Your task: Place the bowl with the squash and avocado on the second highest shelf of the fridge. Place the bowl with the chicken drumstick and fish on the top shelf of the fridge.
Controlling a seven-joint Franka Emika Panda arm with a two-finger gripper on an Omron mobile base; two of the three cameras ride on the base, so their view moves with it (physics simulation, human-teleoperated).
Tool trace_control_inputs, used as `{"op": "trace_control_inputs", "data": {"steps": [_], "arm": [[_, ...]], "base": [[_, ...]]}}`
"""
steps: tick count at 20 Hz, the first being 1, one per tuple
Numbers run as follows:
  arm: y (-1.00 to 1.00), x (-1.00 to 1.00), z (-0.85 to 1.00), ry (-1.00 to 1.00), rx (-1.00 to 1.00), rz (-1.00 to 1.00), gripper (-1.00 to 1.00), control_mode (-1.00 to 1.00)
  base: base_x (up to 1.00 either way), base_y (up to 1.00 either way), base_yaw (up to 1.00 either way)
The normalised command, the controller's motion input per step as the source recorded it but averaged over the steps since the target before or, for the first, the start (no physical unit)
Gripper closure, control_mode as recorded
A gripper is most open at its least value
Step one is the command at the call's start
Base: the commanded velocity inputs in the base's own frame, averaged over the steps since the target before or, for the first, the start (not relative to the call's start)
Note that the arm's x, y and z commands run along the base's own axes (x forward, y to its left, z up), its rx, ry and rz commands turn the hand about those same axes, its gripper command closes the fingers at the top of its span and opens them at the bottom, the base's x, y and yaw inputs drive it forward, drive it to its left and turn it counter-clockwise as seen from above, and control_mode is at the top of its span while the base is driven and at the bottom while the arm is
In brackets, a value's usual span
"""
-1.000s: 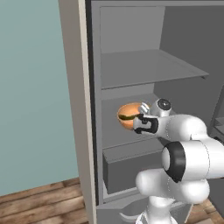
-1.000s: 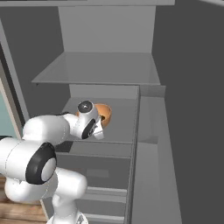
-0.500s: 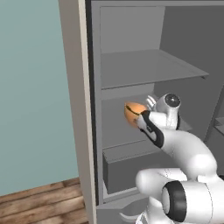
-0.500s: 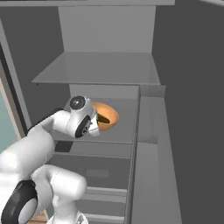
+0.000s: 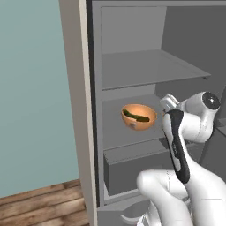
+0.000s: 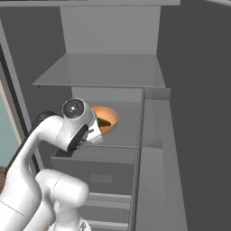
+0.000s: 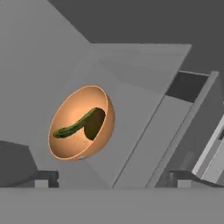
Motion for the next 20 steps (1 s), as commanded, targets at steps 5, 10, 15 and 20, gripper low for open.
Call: {"op": "trace_control_inputs", "data": {"steps": [5,10,15,20], "arm": [[0.0,-1.0,0.67,0.0,-0.24,0.27,-1.0,-1.0],[0.22,-1.0,0.62,0.05,-0.34,0.17,-1.0,-1.0],[0.52,-1.0,0.16,0.1,-0.48,0.01,-1.0,-1.0],[0.17,-0.46,0.01,-0.02,-0.17,0.0,-1.0,-1.0]], "base": [[0.0,0.0,0.0],[0.0,0.0,0.0],[0.0,0.0,0.0],[0.0,0.0,0.0]]}}
